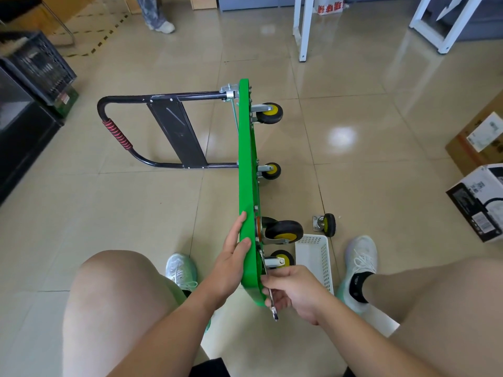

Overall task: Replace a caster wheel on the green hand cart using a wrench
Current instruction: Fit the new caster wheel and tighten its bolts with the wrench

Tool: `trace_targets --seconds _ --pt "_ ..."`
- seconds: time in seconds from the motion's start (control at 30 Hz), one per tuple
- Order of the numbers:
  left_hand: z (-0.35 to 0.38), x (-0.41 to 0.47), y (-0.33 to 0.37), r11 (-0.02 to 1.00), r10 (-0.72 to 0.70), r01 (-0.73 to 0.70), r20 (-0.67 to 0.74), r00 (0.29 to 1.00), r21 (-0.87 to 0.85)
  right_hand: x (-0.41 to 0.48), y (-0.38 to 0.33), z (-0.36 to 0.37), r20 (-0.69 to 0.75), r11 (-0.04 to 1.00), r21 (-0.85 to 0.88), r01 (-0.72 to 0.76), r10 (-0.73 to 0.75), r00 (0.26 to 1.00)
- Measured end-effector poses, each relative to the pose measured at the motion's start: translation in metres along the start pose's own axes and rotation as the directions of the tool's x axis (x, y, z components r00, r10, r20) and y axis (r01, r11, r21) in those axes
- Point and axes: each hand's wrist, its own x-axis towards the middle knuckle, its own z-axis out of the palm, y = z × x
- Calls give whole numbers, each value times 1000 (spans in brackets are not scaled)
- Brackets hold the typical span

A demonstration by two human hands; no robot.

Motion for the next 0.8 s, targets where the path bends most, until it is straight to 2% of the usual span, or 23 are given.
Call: trace_targets --seconds 0.23,0.53,0.8 --pt "1 1 -1 1000 -13 13 3 1000 -19 11 27 -19 -44 995 -82 -53 50 998" --pt "1 -2 2 1000 -23 23 4 1000 -20 43 33 -19 -73 991 -128 33 -42 996" --pt "1 -4 4 999 -25 25 10 1000 -25 55 32 -14 -117 979 -202 31 -55 992"
